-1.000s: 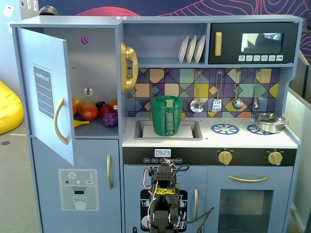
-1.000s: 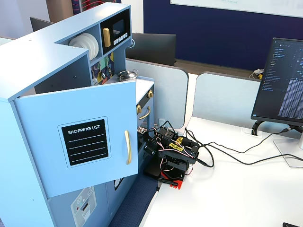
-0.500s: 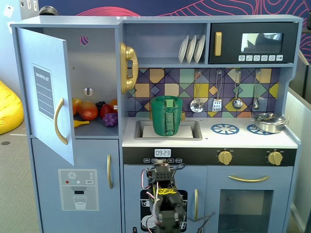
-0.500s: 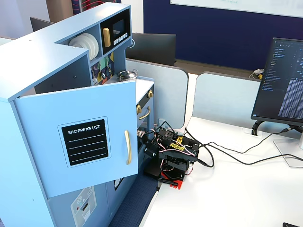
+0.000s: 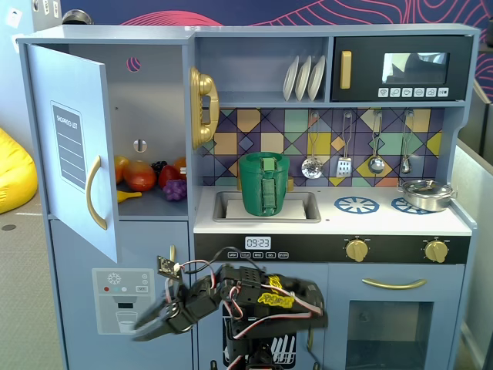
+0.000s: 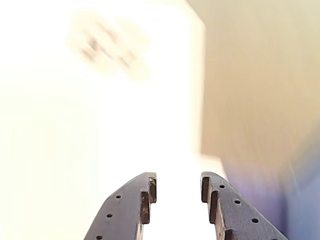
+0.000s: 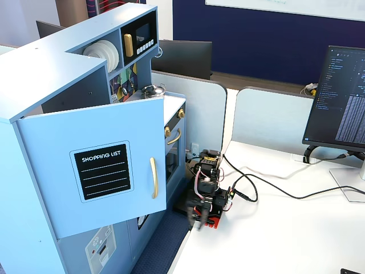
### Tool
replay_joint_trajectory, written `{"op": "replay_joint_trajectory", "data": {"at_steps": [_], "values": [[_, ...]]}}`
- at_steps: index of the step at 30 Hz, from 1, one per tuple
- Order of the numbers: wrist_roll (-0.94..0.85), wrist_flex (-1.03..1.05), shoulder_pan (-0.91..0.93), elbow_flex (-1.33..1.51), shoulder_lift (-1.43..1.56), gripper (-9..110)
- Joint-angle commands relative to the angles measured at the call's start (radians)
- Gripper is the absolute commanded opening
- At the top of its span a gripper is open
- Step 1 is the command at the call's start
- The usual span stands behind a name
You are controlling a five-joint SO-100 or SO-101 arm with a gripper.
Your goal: Close the left cabinet door
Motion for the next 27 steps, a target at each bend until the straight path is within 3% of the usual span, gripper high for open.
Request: {"op": "replay_joint_trajectory", "data": {"at_steps": [1,6,15,27], "values": [[0.008,-0.394,-0.152,-0.130,-0.201,0],[-0.038,-0.609,-0.083,-0.439,-0.586,0],[-0.094,-0.617,0.014,-0.980,-1.078,0],[-0.224,-0.718,0.209,-0.969,-1.138,0]]}}
